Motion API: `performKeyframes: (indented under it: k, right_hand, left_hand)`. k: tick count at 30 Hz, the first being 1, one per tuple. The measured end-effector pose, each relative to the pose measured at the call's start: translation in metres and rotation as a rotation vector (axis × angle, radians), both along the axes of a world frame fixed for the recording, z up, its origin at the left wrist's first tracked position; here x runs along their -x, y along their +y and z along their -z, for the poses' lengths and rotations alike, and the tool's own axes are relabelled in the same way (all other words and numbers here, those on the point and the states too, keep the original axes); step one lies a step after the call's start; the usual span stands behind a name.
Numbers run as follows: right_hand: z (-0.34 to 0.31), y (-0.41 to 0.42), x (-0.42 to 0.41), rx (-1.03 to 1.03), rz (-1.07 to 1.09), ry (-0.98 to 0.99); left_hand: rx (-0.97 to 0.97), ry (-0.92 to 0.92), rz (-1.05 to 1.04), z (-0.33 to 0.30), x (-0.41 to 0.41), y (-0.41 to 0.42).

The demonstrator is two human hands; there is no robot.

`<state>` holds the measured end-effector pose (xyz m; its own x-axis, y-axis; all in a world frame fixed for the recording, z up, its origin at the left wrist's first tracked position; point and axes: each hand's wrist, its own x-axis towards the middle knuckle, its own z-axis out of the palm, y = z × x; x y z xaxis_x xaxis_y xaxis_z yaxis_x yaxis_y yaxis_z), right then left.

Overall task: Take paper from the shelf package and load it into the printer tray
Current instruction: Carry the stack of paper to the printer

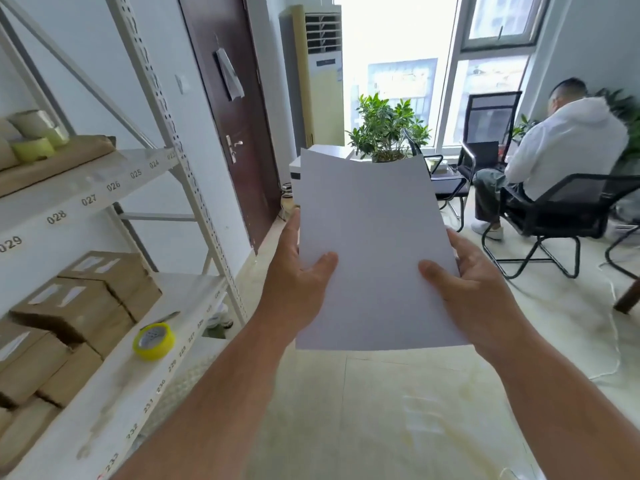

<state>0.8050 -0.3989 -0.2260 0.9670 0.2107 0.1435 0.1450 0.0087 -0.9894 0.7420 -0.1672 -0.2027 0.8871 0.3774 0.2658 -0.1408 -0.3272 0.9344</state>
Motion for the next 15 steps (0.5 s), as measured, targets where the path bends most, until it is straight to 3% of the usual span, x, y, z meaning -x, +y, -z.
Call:
performKeyframes:
  k: [15]
  right_hand:
    - [0.024, -0.008, -0.192, -0.045, 0.011, 0.046]
  left_hand:
    - [0.032, 0.038, 0.046, 0.016, -0.195, -0.004]
